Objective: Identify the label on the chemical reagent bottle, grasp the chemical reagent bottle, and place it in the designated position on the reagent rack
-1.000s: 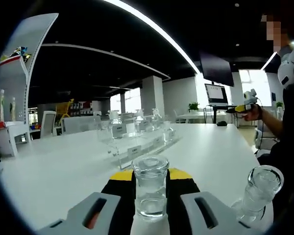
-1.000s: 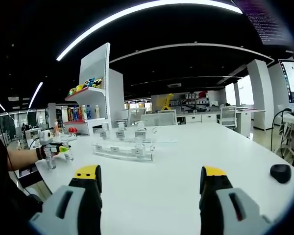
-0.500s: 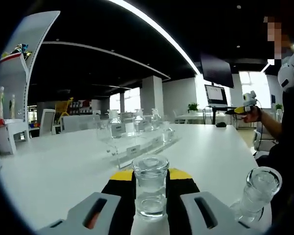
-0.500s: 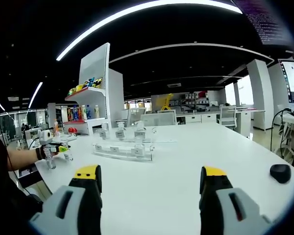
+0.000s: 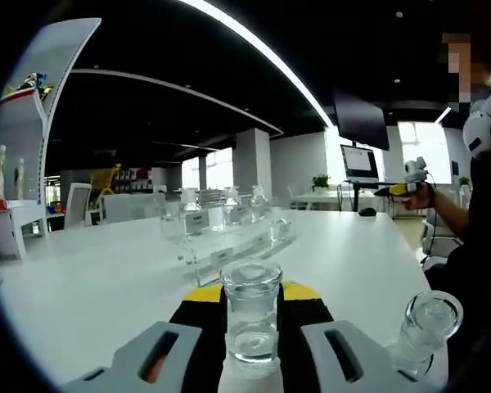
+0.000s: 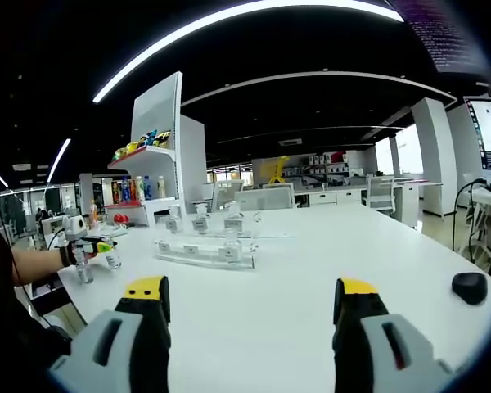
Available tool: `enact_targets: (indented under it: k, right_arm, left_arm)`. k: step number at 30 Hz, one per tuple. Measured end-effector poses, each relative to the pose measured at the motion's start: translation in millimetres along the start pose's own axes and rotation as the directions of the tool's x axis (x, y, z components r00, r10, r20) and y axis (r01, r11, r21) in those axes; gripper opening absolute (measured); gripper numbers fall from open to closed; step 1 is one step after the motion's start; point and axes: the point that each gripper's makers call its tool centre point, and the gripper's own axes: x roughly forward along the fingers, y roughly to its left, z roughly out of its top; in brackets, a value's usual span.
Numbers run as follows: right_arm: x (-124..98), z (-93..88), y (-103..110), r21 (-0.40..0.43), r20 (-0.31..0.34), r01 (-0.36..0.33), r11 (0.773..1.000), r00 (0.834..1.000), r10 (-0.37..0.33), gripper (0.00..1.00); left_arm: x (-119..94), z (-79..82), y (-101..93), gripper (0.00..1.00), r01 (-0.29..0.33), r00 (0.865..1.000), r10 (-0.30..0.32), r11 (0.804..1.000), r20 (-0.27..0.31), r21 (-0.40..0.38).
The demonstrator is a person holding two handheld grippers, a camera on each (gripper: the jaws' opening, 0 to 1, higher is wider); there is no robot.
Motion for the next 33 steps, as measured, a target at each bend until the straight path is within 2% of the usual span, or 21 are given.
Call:
enact_targets:
  k: [19,33]
  right_arm:
    - [0,-4.1,0,-0.001,-0.005,-0.002,1.000,1.000,0.002,0.79]
    - [2,-4.3,2,-0.004,-0.006,-0.001,1.000,1.000,0.001,0.78]
  left_arm:
    - [2,30.5,-9.8,0.23,0.040,0.999,-0.040,0.999,0.018,-0.010]
    - [7,46.9,-12.9,0.23,0.059,0.998,-0.059,0.998,-0.005,0.007]
